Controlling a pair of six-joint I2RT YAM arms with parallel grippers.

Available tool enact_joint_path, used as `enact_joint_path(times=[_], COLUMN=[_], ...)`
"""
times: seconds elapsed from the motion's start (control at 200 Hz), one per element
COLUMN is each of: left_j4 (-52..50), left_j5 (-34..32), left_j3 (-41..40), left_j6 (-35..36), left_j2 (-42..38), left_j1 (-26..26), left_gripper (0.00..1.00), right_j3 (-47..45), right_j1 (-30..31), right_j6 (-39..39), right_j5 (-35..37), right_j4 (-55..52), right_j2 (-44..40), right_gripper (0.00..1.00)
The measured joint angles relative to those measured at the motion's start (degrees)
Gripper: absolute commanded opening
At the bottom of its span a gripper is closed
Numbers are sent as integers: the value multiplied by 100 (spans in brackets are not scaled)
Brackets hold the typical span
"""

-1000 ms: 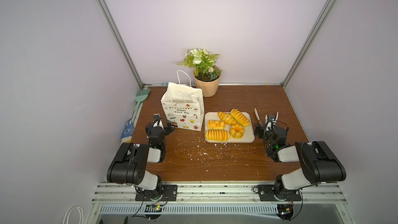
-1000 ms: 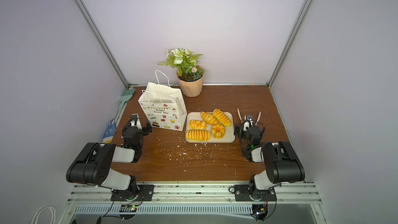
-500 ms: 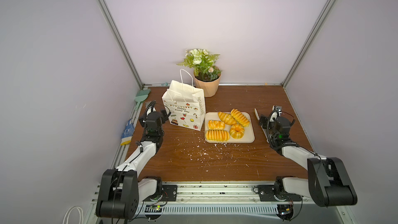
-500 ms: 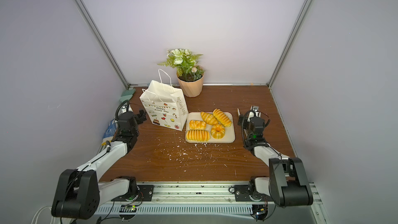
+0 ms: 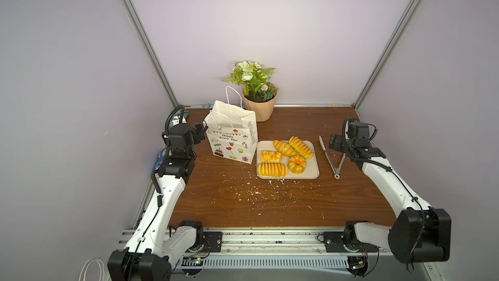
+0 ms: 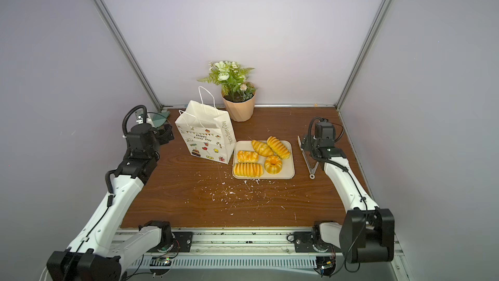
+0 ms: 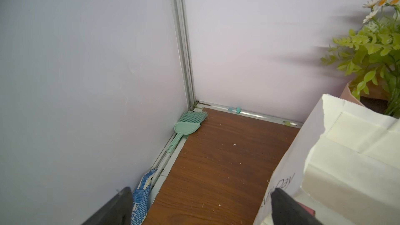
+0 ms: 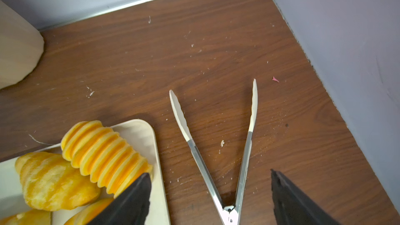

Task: Pack bread into a paper bag
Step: Pick up the clamp from the center of the board.

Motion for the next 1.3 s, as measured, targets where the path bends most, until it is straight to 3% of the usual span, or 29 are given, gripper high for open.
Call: enact_joint_path(times=[0.265, 0.51, 0.901, 1.296], left_j4=[-549, -573, -579, -645], left_j5=[345, 514, 949, 1099], left_j3=[916, 1126, 1215, 1526], left_j6=[175, 345, 234, 168], left_j2=[455, 518, 894, 918], left_j1=[166, 411, 459, 459], left_gripper=[100, 100, 100, 100], right_j3=[181, 181, 94, 140], right_j1=[-7, -31, -496, -579], right_j6=[334, 586, 649, 636], right_j5=[-535, -439, -581, -866], right_j4=[-1484, -2337, -2000, -1467], right_j2=[560, 616, 1405, 2085], right_gripper=[92, 92, 91, 92])
